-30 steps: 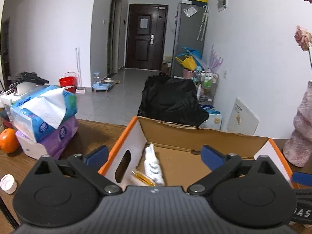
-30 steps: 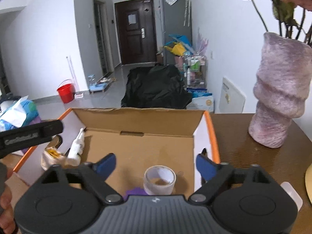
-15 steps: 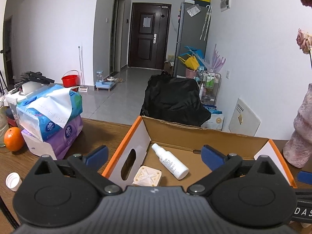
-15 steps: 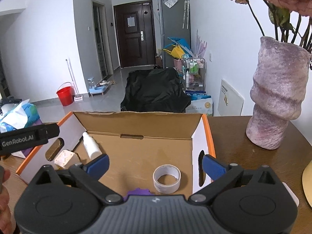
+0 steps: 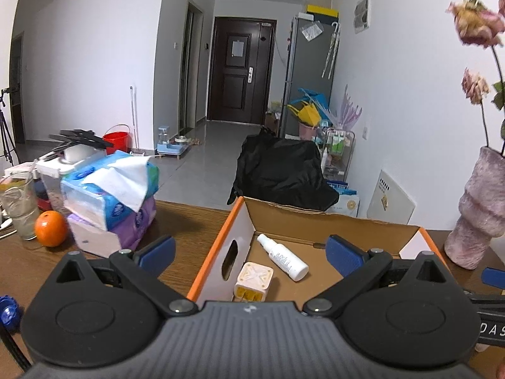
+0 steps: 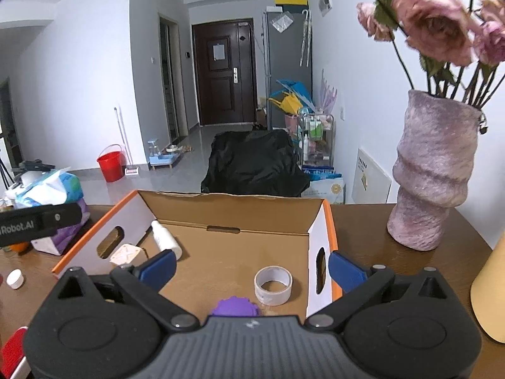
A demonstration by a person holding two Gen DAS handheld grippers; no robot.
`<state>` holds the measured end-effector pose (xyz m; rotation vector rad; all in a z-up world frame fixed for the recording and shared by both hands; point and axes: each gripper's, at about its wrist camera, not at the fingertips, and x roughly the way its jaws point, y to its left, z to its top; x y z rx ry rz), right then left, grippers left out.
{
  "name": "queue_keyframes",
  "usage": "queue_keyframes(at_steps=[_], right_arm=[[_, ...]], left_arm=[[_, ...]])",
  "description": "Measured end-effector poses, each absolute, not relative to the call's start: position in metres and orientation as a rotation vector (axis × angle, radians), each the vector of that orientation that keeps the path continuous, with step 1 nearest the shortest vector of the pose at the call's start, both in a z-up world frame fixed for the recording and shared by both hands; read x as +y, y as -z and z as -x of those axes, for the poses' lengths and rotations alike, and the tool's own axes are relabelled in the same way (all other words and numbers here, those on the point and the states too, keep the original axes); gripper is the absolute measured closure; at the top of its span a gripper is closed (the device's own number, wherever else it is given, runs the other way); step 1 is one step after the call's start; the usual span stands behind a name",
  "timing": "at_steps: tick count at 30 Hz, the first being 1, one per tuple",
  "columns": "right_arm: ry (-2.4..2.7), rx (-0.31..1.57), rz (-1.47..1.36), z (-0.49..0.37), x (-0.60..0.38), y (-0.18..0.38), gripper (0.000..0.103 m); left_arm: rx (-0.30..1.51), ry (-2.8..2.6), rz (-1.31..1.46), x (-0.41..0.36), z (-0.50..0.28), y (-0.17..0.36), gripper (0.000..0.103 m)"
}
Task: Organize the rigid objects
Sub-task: 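Withdraw both open tools from the box back over the table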
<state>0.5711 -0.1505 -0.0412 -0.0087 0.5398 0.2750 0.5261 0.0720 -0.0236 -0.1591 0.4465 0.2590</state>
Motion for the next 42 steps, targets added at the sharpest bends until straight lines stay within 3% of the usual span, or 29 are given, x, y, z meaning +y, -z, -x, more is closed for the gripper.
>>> queue_keyframes(at_steps=[21, 42], right_arm=[[-0.269, 0.440, 0.013, -0.443, -0.182, 0.015, 0.000], [-0.241, 0.471, 0.024, -0.345, -0.200, 0.022, 0.000]], left_arm=[[0.400, -0.218, 0.176, 0.071, -0.407, 0.001, 0.000], [0.403, -0.234, 0.156, 0.090, -0.294, -0.006, 0.000]])
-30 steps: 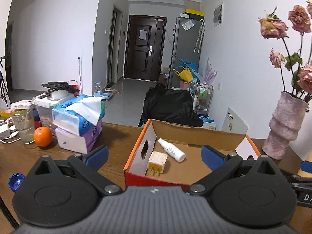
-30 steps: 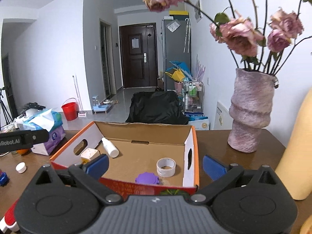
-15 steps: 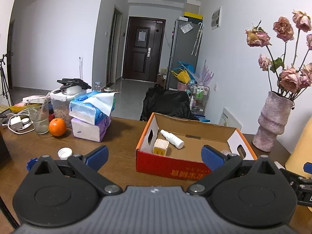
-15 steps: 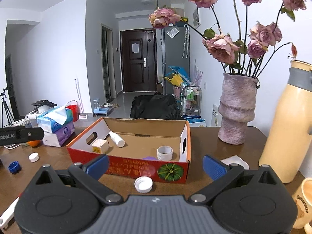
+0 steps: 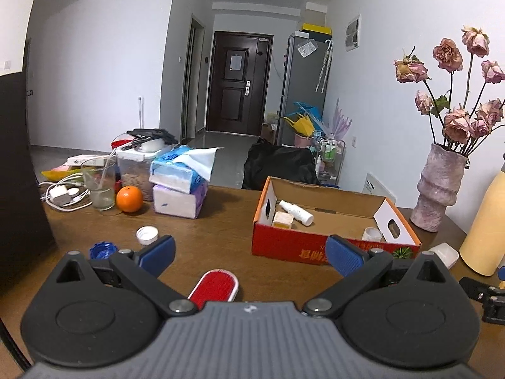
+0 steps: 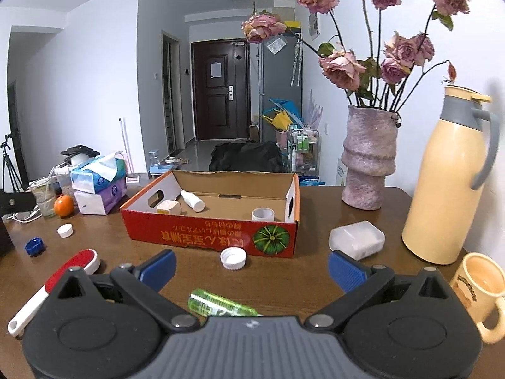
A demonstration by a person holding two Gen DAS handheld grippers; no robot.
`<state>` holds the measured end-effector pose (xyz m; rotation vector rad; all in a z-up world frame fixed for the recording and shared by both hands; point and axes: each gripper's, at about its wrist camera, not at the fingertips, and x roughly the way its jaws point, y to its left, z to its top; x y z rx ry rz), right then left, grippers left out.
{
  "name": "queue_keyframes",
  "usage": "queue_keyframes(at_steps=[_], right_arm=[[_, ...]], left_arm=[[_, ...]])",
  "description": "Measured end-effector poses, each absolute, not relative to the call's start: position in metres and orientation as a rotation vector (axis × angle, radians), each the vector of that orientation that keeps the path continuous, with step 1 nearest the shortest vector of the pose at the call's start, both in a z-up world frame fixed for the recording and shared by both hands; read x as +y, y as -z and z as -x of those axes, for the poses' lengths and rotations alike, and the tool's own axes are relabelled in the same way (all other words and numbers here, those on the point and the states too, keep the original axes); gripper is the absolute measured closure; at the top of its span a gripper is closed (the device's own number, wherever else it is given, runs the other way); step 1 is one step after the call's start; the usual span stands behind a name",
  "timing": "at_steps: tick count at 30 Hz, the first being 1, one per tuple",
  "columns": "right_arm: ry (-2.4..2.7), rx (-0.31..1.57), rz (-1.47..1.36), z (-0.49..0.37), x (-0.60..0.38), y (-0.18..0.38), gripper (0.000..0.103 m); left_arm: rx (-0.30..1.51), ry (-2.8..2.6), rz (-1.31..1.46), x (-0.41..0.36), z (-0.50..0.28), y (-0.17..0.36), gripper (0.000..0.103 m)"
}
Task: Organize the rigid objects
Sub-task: 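Withdraw both open tools from the box back over the table, then move the left tool to the red lint brush and close on it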
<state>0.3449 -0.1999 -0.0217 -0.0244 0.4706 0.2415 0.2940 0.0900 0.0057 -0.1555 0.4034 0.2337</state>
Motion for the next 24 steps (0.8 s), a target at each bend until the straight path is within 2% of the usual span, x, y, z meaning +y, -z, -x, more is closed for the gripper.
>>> queue_keyframes(at_steps=[13, 24], right_arm=[[-0.197, 0.483, 0.045, -0.308, -0.206, 0.031, 0.000], [-0.190, 0.531, 0.054, -0.311, -0.199, 0.046, 0.000]], left_arm=[[0.423, -0.309, 0.174, 0.138, -0.244, 0.004, 0.000], [0.481, -0.335, 0.180, 0.162, -0.241, 0.018, 0.000]])
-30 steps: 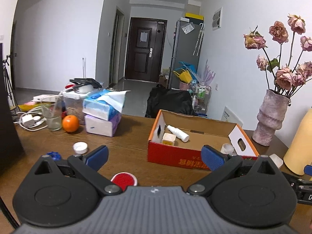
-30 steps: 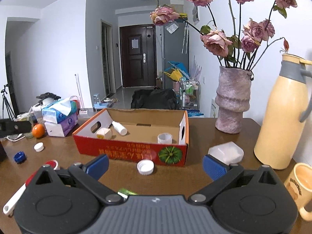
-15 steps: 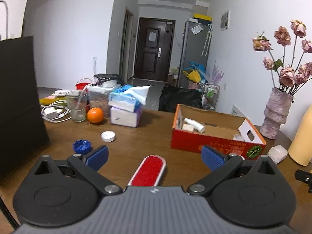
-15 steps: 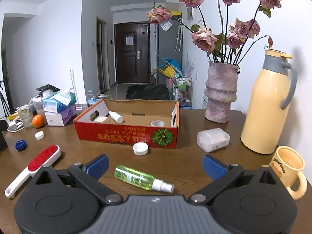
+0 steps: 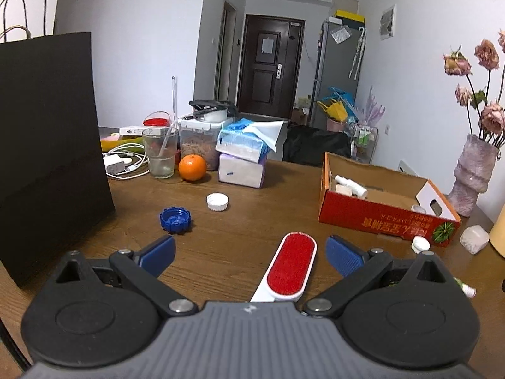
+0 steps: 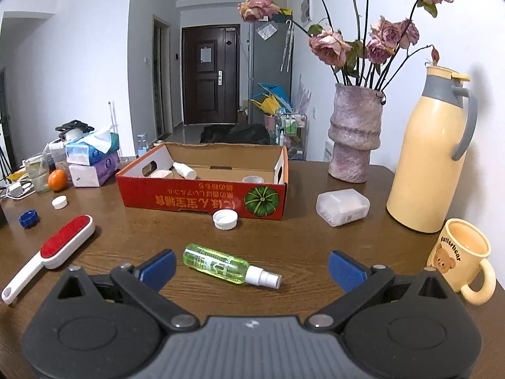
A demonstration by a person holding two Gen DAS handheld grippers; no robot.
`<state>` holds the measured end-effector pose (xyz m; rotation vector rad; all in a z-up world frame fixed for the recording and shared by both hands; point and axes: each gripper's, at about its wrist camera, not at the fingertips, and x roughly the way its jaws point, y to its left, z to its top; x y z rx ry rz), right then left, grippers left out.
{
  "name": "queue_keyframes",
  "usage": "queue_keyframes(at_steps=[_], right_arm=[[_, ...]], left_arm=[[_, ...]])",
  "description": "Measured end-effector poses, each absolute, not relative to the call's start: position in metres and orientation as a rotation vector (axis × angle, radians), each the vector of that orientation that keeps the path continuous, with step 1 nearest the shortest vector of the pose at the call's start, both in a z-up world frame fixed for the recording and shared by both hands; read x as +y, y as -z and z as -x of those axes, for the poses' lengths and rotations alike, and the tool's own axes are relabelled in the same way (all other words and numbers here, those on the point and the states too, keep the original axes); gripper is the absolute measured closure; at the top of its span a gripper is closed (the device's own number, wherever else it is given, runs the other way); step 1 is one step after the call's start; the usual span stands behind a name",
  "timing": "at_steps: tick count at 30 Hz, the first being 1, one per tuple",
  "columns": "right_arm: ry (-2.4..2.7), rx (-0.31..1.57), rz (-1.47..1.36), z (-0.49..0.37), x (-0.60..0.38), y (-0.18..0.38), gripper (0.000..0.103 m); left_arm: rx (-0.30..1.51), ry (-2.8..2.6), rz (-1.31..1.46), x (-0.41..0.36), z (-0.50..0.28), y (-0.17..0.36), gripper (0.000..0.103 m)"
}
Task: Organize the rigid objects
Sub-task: 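Move the left tool to the red lint brush and close on it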
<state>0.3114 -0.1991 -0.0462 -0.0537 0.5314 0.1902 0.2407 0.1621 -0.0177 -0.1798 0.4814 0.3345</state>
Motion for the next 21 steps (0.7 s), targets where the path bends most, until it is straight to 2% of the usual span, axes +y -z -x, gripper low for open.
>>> queue_keyframes(at_steps=[10, 21], right_arm=[[-0.158, 0.558, 0.036, -0.322, -0.200, 0.061, 0.000], [-0.141, 0.611, 0.006, -0.340, -0.205, 0.087, 0.000]], left_arm=[[0.571, -0.266, 0.158, 0.157, -0.272, 0.047, 0.000], [0.699, -0.277, 0.156, 0.144, -0.343, 0.097, 0.000]])
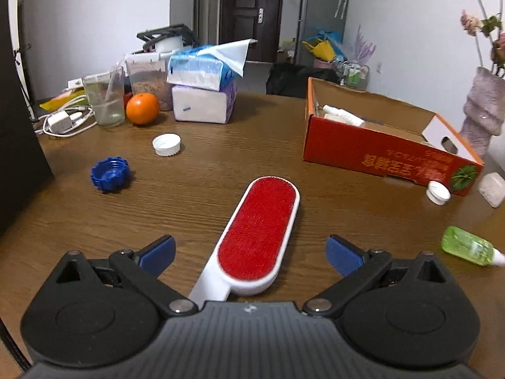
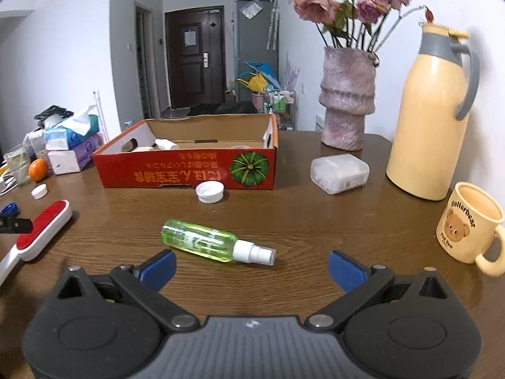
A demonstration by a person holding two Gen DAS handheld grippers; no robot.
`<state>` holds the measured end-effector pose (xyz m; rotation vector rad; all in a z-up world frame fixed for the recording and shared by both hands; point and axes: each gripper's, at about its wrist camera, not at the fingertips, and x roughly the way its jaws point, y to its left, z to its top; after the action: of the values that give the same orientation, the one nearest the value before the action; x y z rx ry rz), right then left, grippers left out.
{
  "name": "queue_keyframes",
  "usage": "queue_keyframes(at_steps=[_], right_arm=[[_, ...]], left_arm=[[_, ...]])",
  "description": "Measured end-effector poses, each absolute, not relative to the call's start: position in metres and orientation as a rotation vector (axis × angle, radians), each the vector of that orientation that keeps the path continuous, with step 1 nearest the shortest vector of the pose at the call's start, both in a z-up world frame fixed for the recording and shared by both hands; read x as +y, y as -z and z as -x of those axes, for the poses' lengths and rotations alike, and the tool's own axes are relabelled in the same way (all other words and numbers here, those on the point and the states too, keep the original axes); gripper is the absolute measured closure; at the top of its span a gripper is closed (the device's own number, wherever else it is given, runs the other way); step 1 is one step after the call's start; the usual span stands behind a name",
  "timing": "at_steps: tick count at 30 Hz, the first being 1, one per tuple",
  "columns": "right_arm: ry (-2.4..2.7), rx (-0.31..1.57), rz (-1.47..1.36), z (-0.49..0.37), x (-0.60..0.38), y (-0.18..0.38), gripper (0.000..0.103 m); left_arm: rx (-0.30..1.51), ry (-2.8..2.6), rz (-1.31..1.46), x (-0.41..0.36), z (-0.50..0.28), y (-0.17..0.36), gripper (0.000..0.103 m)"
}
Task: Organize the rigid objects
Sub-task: 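Move the left tool to the red lint brush and close on it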
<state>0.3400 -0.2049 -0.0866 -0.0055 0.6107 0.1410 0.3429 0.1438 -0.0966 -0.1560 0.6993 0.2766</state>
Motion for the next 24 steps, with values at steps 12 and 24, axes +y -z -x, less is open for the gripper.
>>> queue_keyframes(at_steps=[12, 24], right_arm=[[-0.153, 0.662, -0.084, -0.361, -0.213, 0.112, 0.000], [-0.145, 0.658, -0.100, -0.361, -0.214, 0.116, 0.000]], left_arm=[[0.759, -0.343, 0.101, 0.148, -0.371, 0.131, 0.019], [0.716, -0.311, 0.167, 0.154, -0.361, 0.126, 0.047]])
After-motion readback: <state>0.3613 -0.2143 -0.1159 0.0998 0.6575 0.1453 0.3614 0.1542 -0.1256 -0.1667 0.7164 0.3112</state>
